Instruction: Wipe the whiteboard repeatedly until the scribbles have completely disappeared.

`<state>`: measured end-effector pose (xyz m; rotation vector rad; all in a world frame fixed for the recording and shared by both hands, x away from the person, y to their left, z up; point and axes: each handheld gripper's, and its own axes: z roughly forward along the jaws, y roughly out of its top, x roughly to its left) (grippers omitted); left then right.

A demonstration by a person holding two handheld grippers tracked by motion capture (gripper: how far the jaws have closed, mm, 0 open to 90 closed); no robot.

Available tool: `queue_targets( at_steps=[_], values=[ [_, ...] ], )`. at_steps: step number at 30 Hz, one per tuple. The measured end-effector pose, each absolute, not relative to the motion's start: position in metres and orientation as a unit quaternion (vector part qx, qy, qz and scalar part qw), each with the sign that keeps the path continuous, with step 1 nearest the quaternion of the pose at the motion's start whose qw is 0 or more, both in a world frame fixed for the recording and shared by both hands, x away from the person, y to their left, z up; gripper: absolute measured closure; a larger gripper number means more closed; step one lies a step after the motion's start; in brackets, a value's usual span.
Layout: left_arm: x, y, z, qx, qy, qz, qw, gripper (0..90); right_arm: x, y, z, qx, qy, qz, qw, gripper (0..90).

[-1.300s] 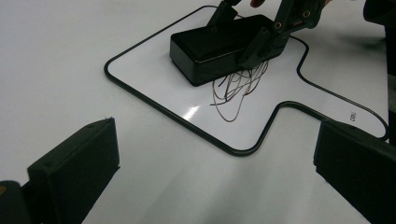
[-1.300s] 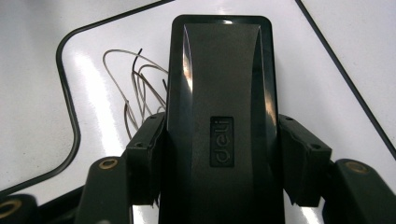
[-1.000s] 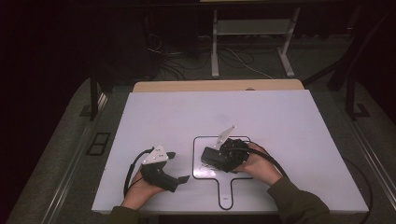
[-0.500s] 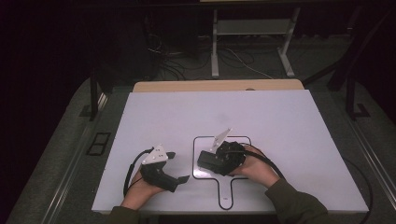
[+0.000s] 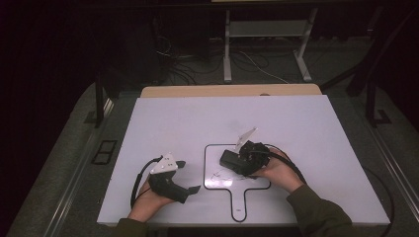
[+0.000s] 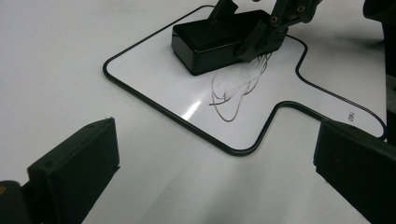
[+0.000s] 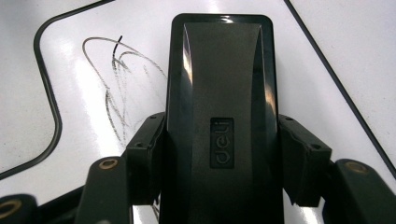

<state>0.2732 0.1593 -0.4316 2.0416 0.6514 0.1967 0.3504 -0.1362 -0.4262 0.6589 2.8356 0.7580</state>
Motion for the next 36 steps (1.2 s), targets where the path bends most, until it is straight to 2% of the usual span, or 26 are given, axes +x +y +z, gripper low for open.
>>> queue_targets(
  at_steps=[14,18,30,36],
  values=[
    [0.273,0.159,-0.432,0.835,0.265,0.081,0.476,0.0,0.336,-0.101,-0.426,0.167,0.950,0.257,0.052,38.8],
    [0.274,0.159,-0.431,0.835,0.264,0.082,0.476,0.0,0.327,-0.084,-0.426,0.137,0.955,0.260,0.036,38.8],
    [0.272,0.160,-0.431,0.833,0.267,0.083,0.476,0.0,0.350,-0.090,-0.426,0.181,0.949,0.252,0.054,38.8],
    [0.272,0.160,-0.431,0.832,0.269,0.083,0.478,0.0,0.340,-0.075,-0.425,0.154,0.954,0.253,0.045,38.8]
  ],
)
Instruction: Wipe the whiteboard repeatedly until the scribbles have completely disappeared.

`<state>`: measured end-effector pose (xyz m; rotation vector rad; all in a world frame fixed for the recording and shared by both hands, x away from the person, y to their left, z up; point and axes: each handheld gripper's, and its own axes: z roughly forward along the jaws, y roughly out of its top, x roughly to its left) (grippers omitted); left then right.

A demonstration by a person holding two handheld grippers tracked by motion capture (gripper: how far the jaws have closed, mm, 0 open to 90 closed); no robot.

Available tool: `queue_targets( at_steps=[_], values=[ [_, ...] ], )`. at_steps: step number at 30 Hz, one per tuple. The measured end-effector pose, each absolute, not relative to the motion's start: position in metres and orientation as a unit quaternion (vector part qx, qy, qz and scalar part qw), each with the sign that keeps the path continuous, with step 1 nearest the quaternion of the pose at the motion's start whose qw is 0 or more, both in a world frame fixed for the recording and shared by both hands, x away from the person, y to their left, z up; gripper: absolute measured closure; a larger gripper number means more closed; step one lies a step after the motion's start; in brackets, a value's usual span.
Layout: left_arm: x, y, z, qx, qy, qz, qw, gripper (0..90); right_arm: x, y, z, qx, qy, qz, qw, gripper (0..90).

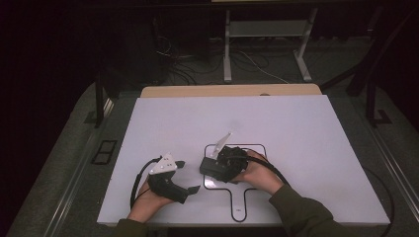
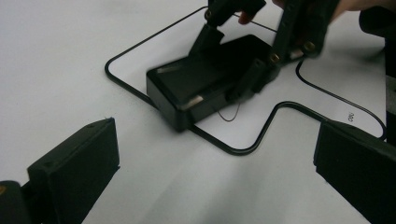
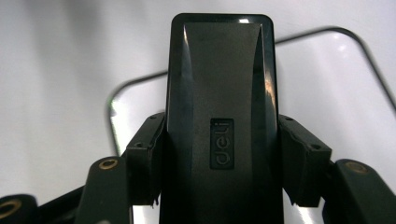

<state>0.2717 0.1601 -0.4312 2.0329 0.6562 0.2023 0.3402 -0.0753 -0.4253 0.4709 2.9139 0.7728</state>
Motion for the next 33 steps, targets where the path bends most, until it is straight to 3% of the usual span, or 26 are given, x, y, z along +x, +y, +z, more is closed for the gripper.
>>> queue_targets(
  at_steps=[4,12,22,27,33],
  values=[
    [0.272,0.160,-0.431,0.835,0.266,0.082,0.475,0.0,0.333,-0.068,-0.425,0.142,0.956,0.256,0.032,38.8],
    [0.272,0.160,-0.432,0.833,0.268,0.082,0.477,0.0,0.348,-0.079,-0.426,0.169,0.951,0.253,0.054,38.8],
    [0.272,0.159,-0.432,0.834,0.266,0.081,0.477,0.0,0.331,-0.065,-0.425,0.140,0.956,0.253,0.038,38.8],
    [0.272,0.160,-0.432,0.834,0.267,0.081,0.476,0.0,0.341,-0.074,-0.425,0.163,0.953,0.247,0.063,38.8],
    [0.272,0.159,-0.432,0.834,0.267,0.080,0.476,0.0,0.335,-0.069,-0.425,0.153,0.955,0.248,0.060,38.8]
  ],
)
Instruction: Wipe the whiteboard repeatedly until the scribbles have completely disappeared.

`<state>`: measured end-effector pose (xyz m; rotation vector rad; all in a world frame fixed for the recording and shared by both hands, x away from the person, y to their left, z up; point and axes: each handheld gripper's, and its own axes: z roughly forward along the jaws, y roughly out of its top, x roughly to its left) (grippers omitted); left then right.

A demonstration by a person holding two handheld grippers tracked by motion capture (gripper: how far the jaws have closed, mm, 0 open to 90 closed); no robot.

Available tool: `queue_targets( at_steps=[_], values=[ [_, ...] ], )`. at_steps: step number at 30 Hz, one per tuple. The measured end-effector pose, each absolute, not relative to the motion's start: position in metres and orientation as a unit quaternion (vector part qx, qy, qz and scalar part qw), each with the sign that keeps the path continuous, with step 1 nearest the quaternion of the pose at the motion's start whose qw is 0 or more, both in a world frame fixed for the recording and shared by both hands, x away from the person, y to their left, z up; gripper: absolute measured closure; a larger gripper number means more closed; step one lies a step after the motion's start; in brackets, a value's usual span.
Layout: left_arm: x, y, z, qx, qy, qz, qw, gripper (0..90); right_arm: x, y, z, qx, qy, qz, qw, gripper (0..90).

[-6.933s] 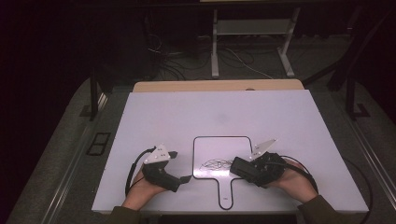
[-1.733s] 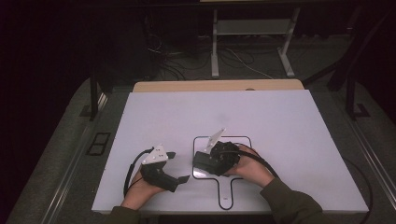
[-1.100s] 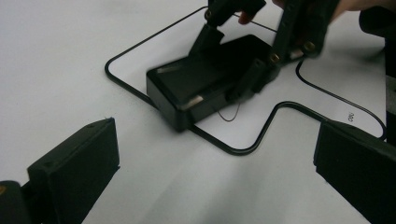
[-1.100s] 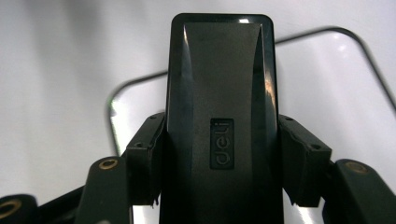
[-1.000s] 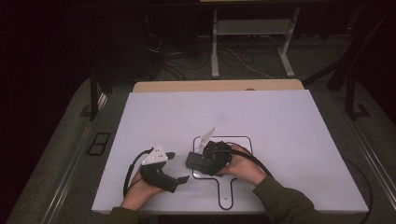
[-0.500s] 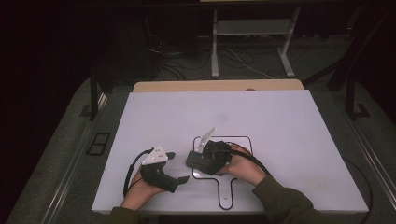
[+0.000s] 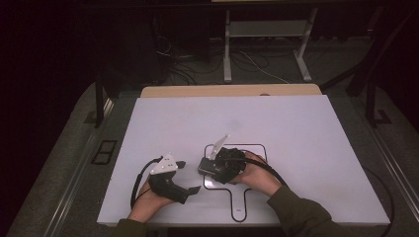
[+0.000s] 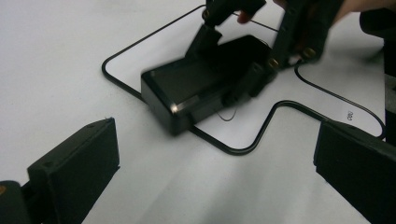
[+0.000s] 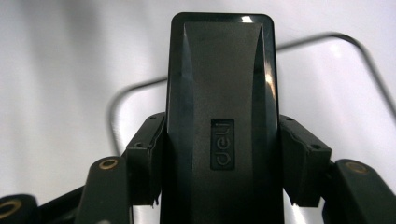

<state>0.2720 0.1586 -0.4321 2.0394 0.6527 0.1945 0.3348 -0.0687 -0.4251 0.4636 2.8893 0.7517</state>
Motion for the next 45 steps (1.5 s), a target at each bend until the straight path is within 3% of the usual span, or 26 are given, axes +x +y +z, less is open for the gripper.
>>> queue_targets(
  at_steps=[24,33,38,45],
  values=[
    [0.272,0.160,-0.431,0.834,0.265,0.082,0.476,0.0,0.335,-0.065,-0.425,0.163,0.954,0.238,0.077,38.8],
    [0.271,0.159,-0.431,0.834,0.266,0.081,0.476,0.0,0.325,-0.057,-0.425,0.142,0.958,0.243,0.055,38.8],
    [0.271,0.159,-0.431,0.834,0.265,0.082,0.476,0.0,0.335,-0.065,-0.425,0.160,0.956,0.235,0.075,38.8],
    [0.272,0.159,-0.431,0.835,0.264,0.081,0.476,0.0,0.324,-0.059,-0.424,0.144,0.959,0.237,0.061,38.8]
  ],
)
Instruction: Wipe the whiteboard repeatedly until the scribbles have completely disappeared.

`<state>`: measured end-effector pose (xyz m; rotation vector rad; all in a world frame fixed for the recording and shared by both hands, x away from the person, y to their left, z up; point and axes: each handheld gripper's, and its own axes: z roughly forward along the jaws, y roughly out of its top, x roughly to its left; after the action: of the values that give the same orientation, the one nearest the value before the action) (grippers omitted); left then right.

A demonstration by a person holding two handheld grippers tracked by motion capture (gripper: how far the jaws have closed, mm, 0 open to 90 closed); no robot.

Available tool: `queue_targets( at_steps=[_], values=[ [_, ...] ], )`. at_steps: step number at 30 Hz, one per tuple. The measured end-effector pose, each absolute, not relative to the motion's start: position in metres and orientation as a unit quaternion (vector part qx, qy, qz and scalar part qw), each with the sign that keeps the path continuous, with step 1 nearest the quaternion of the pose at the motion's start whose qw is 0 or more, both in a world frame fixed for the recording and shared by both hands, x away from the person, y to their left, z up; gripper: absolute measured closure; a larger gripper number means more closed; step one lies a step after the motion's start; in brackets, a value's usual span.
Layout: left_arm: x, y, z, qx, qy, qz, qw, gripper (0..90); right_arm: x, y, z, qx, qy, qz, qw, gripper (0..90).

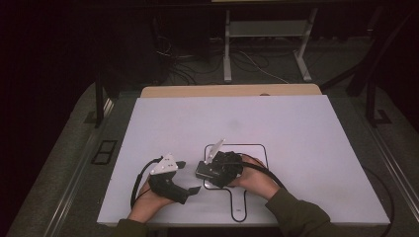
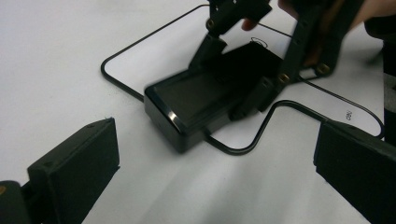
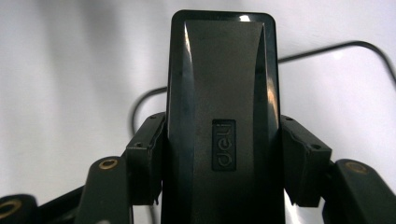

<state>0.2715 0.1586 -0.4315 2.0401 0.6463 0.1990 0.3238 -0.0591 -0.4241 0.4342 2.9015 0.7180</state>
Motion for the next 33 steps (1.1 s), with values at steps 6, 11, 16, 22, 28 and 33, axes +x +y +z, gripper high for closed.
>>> queue_targets(
  at_steps=[6,11,16,22,28,33],
  values=[
    [0.271,0.159,-0.431,0.834,0.265,0.082,0.477,0.0,0.323,-0.060,-0.424,0.140,0.960,0.236,0.063,38.8],
    [0.271,0.159,-0.431,0.835,0.264,0.082,0.477,0.0,0.334,-0.070,-0.424,0.173,0.954,0.234,0.072,38.8],
    [0.271,0.159,-0.431,0.835,0.265,0.081,0.476,0.0,0.329,-0.066,-0.424,0.157,0.957,0.234,0.067,38.8],
    [0.271,0.159,-0.431,0.836,0.262,0.081,0.475,0.0,0.318,-0.058,-0.424,0.133,0.961,0.237,0.049,38.8],
    [0.271,0.159,-0.431,0.835,0.264,0.080,0.476,0.0,0.329,-0.067,-0.424,0.157,0.956,0.239,0.061,38.7],
    [0.271,0.159,-0.432,0.835,0.263,0.080,0.476,0.0,0.337,-0.077,-0.424,0.173,0.954,0.234,0.068,38.8]
  ],
)
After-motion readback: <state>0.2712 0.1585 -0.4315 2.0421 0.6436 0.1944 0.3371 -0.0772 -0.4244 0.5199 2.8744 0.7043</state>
